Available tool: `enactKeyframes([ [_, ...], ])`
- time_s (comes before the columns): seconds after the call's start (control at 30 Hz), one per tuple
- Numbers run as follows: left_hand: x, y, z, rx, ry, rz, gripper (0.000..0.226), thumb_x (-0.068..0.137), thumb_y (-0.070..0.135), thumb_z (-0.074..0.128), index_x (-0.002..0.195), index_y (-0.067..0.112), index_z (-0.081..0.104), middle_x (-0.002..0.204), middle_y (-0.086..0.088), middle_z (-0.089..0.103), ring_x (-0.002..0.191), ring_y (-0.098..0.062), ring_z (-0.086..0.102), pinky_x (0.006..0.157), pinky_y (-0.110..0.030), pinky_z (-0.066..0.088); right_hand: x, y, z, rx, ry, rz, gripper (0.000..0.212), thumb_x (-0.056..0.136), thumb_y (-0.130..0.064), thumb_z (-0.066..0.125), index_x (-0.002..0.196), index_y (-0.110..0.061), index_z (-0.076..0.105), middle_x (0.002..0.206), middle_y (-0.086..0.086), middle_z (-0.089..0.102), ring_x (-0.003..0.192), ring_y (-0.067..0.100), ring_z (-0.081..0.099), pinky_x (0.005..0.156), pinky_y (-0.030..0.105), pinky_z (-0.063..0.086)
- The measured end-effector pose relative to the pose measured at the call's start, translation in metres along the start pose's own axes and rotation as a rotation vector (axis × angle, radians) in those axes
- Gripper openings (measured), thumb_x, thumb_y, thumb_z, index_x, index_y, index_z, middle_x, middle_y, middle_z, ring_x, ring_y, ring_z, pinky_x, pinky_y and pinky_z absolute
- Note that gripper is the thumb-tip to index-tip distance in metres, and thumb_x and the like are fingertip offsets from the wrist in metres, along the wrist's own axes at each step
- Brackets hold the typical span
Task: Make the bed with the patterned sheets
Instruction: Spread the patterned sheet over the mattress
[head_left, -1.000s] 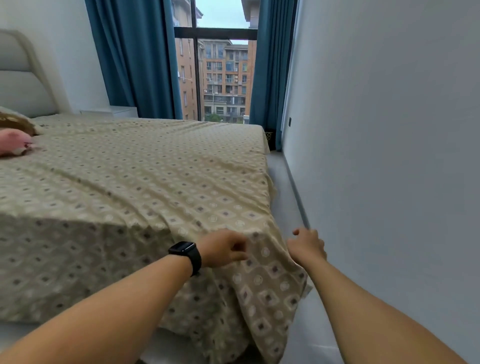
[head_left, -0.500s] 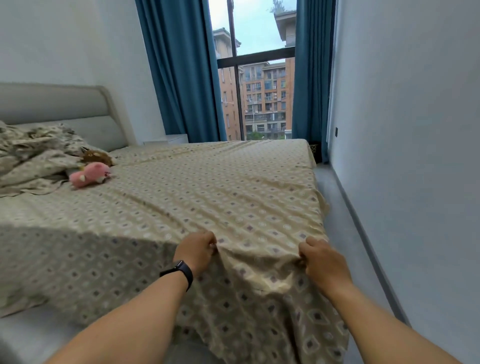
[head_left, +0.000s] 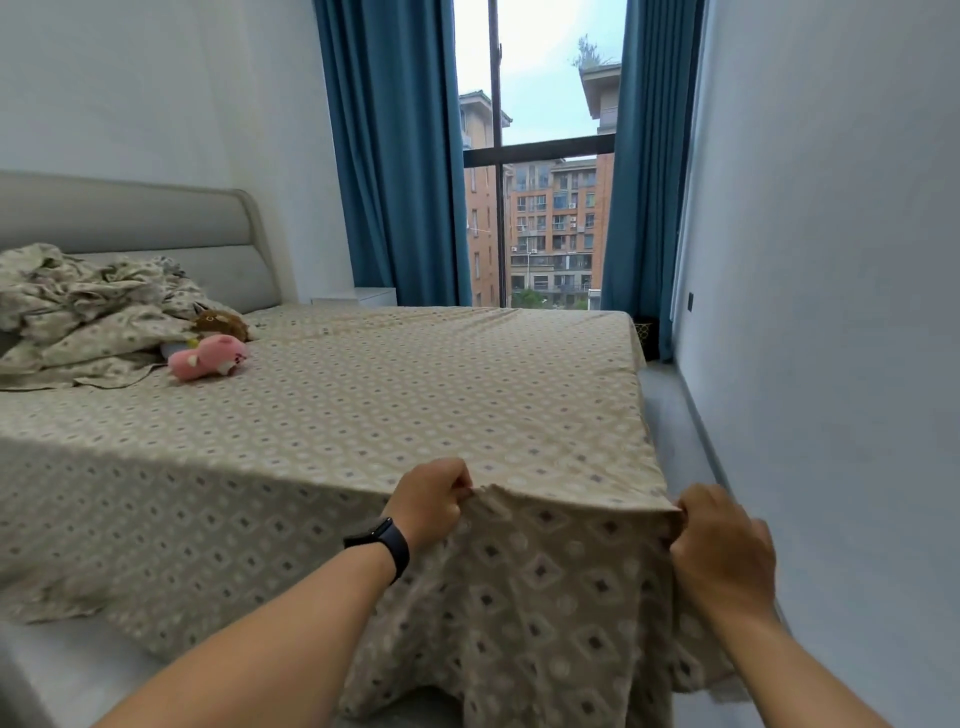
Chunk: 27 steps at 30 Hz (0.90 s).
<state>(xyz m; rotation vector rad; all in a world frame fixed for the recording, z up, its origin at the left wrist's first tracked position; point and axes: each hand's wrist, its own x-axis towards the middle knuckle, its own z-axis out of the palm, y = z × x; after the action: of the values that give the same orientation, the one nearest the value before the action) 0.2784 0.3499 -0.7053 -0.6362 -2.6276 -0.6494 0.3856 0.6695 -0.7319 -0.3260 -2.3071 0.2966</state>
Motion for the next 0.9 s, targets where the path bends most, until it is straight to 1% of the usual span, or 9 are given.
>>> enactKeyframes([
  [0.13, -0.003, 0.001, -0.014, -0.093, 0.052, 0.002, 0.017, 0.091, 0.004, 0.067, 0.080, 0.017, 0.060, 0.073, 0.011, 0.057, 0.071, -0.014, 0.055, 0.063, -0.030, 0.044, 0.009, -0.017, -0.011, 0.037, 0.269, -0.040, 0.012, 0.083, -0.002, 0.051, 0.081, -0.013, 0.055, 0.076, 0.008, 0.053, 0.066, 0.030, 0.050, 0.067, 0.032, 0.016],
  [0.2, -0.010, 0.000, -0.012, -0.108, -0.019, -0.032, 0.019, 0.091, 0.004, 0.065, 0.081, 0.019, 0.060, 0.076, 0.010, 0.059, 0.075, -0.015, 0.057, 0.068, -0.032, 0.048, 0.006, -0.017, -0.012, -0.021, 0.135, 0.012, 0.015, 0.086, -0.001, 0.051, 0.085, -0.016, 0.055, 0.081, 0.006, 0.057, 0.073, 0.031, 0.053, 0.069, 0.033, 0.021],
  [0.3, -0.023, -0.001, 0.004, -0.049, -0.227, -0.085, 0.012, 0.094, 0.007, 0.064, 0.088, 0.018, 0.064, 0.086, 0.005, 0.064, 0.086, -0.020, 0.061, 0.078, -0.034, 0.051, -0.011, -0.007, -0.005, -0.209, -0.288, 0.100, 0.022, 0.086, -0.008, 0.044, 0.092, -0.026, 0.057, 0.098, 0.001, 0.067, 0.091, 0.028, 0.060, 0.074, 0.035, 0.033],
  [0.37, -0.020, -0.001, 0.002, -0.045, -0.257, -0.095, 0.014, 0.094, 0.007, 0.063, 0.086, 0.019, 0.064, 0.088, 0.003, 0.065, 0.087, -0.022, 0.062, 0.080, -0.036, 0.052, -0.011, -0.009, -0.007, -0.241, -0.367, 0.129, 0.023, 0.084, -0.009, 0.046, 0.093, -0.025, 0.060, 0.101, 0.002, 0.069, 0.096, 0.029, 0.061, 0.077, 0.036, 0.037],
  [0.5, -0.001, 0.006, -0.020, -0.196, 0.046, -0.072, 0.017, 0.090, -0.001, 0.062, 0.081, 0.014, 0.061, 0.076, 0.001, 0.062, 0.075, -0.022, 0.058, 0.069, -0.035, 0.050, 0.004, -0.018, -0.016, -0.078, 0.075, 0.035, 0.018, 0.076, 0.004, 0.057, 0.083, -0.012, 0.062, 0.078, 0.012, 0.063, 0.073, 0.035, 0.057, 0.070, 0.039, 0.035],
  [0.57, -0.004, 0.005, -0.023, -0.198, 0.025, -0.059, 0.019, 0.090, 0.000, 0.063, 0.081, 0.016, 0.062, 0.076, 0.002, 0.062, 0.075, -0.020, 0.058, 0.068, -0.033, 0.049, 0.003, -0.016, -0.020, -0.081, 0.159, 0.010, 0.017, 0.080, 0.004, 0.055, 0.083, -0.012, 0.062, 0.075, 0.010, 0.061, 0.070, 0.034, 0.055, 0.068, 0.039, 0.036],
  [0.6, -0.009, 0.004, -0.020, -0.171, -0.066, -0.060, 0.021, 0.091, 0.002, 0.064, 0.081, 0.020, 0.061, 0.078, 0.004, 0.063, 0.077, -0.019, 0.060, 0.070, -0.033, 0.049, 0.000, -0.013, -0.018, -0.125, 0.096, 0.011, 0.019, 0.083, 0.001, 0.052, 0.084, -0.015, 0.061, 0.077, 0.008, 0.063, 0.073, 0.034, 0.056, 0.069, 0.038, 0.036],
  [0.73, -0.023, -0.008, 0.011, -0.008, -0.347, -0.064, 0.019, 0.093, 0.013, 0.067, 0.083, 0.027, 0.061, 0.083, 0.008, 0.062, 0.086, -0.020, 0.061, 0.072, -0.030, 0.047, -0.027, 0.002, 0.011, -0.306, -0.570, 0.205, 0.037, 0.092, -0.014, 0.033, 0.100, -0.031, 0.065, 0.107, -0.001, 0.069, 0.102, 0.025, 0.061, 0.088, 0.041, 0.036],
  [0.9, -0.013, -0.018, 0.013, -0.286, -0.373, -0.174, 0.015, 0.089, 0.040, 0.074, 0.091, 0.026, 0.069, 0.089, 0.003, 0.071, 0.081, -0.015, 0.066, 0.071, -0.026, 0.052, -0.022, -0.010, 0.009, -0.145, -0.683, 0.258, 0.041, 0.084, -0.019, 0.041, 0.108, -0.039, 0.068, 0.114, 0.001, 0.068, 0.112, 0.029, 0.058, 0.100, 0.046, 0.037],
])
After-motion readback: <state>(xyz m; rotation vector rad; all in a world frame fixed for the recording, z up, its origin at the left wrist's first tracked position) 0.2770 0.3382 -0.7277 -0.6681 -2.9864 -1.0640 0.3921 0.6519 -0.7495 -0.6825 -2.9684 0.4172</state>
